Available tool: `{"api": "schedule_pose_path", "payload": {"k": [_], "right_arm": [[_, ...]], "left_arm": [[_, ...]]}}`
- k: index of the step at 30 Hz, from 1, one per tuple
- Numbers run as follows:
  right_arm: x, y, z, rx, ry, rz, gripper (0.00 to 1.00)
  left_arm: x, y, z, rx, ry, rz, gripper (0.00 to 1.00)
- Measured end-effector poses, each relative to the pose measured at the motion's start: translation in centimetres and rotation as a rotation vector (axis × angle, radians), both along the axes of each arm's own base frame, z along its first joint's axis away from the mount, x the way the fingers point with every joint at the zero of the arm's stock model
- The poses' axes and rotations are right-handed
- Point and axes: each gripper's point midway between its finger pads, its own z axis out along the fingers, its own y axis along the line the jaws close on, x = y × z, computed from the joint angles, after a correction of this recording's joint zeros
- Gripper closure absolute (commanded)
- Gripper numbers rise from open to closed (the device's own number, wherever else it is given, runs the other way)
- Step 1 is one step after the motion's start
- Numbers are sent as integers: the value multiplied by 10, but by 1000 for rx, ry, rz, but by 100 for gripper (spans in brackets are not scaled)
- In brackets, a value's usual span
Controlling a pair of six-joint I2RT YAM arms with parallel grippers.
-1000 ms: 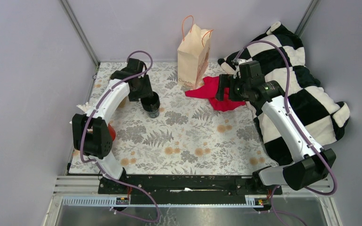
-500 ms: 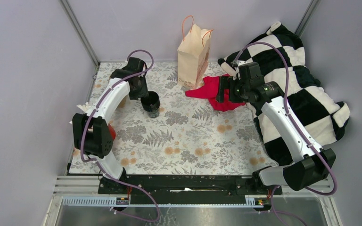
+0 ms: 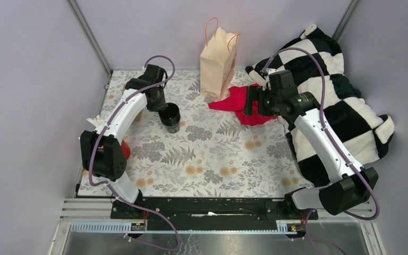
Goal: Pack the takeout coffee
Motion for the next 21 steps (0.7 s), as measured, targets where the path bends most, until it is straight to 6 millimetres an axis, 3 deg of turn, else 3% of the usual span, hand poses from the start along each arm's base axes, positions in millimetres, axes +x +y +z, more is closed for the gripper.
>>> {"api": "schedule_pose_path", "payload": {"k": [5, 9, 15, 21], "right_arm": [[0, 0, 0, 0, 1, 0, 0], [0, 0, -1, 0, 2, 0, 0], [-1, 0, -4, -4, 11, 0, 0], [-2, -1, -6, -6, 16, 0, 0]], "left_arm": [[-1, 0, 0, 7, 2, 0, 75], [-2, 1, -1, 15, 8, 1, 70], [-4, 3, -1, 28, 11, 4, 80], [-4, 4, -1, 33, 11, 4, 80]]}}
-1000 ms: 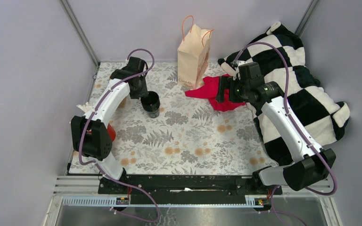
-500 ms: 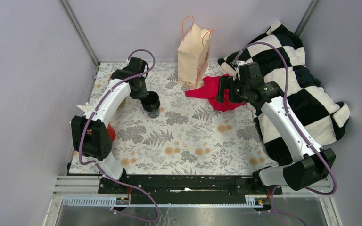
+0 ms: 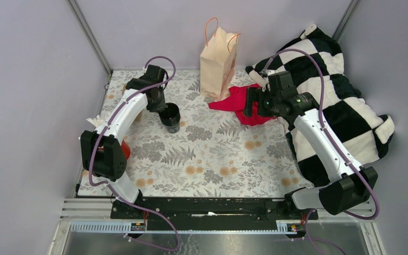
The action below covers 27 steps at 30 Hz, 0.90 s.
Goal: Pack the takeout coffee
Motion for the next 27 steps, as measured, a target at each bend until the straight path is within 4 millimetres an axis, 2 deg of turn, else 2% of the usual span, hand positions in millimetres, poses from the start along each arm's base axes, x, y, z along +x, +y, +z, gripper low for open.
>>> {"api": "schedule_pose_path", "payload": {"k": [15, 27], "right_arm": [[-2, -1, -6, -6, 15, 0, 0], [-2, -1, -7, -6, 17, 1, 0]], "left_arm": [[-1, 2, -2, 9, 6, 4, 81], [0, 4, -4, 20, 6, 9, 85]]}}
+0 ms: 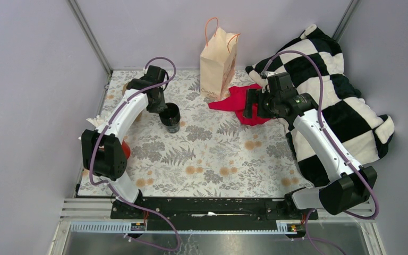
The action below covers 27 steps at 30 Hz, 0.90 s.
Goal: Pack the takeout coffee
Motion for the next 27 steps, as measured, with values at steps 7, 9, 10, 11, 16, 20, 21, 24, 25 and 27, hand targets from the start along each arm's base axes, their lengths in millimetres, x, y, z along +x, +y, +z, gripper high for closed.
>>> {"api": "schedule_pose_path", "payload": {"k": [7, 9, 10, 11, 16, 20, 21, 24, 25, 27], "right_arm": [[-1, -1, -4, -4, 9, 0, 0], [-1, -1, -4, -4, 9, 0, 0], [-1, -1, -4, -4, 9, 0, 0], [-1, -1, -4, -4, 9, 0, 0], [-1, -1, -4, -4, 9, 0, 0], [-1, 0, -4, -3, 9, 0, 0], [-1, 0, -4, -3, 9, 0, 0], [-2, -1, -4, -4, 10, 0, 0], [-2, -1, -5, -4, 11, 0, 0], [-2, -1, -5, -4, 12, 1, 0]], "left_arm": [[1, 1, -5, 9, 14, 1, 93], [1, 1, -5, 12, 13, 0, 94], [1, 1, -5, 13, 13, 1, 93], [1, 1, -5, 14, 13, 1, 90], [0, 1, -5, 22, 15, -5, 83], [-2, 0, -6, 28, 21, -9, 83], [-3, 0, -6, 30, 23, -10, 83], [-4, -1, -6, 36, 25, -12, 83], [-4, -1, -5, 38, 24, -12, 83], [-4, -2, -5, 43, 21, -14, 83]]}}
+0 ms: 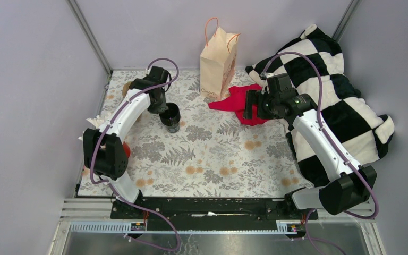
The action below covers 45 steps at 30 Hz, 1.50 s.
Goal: Pack the takeout coffee
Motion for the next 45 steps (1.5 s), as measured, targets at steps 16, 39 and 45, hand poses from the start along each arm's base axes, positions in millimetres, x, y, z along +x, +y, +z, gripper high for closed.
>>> {"api": "schedule_pose_path", "payload": {"k": [16, 39, 45], "right_arm": [[-2, 2, -2, 10, 10, 11, 0], [-3, 3, -5, 11, 18, 15, 0], [-3, 3, -5, 12, 18, 15, 0]], "left_arm": [[6, 1, 8, 17, -24, 4, 73], [7, 4, 0, 38, -5, 13, 84], [7, 3, 0, 39, -6, 13, 84]]}}
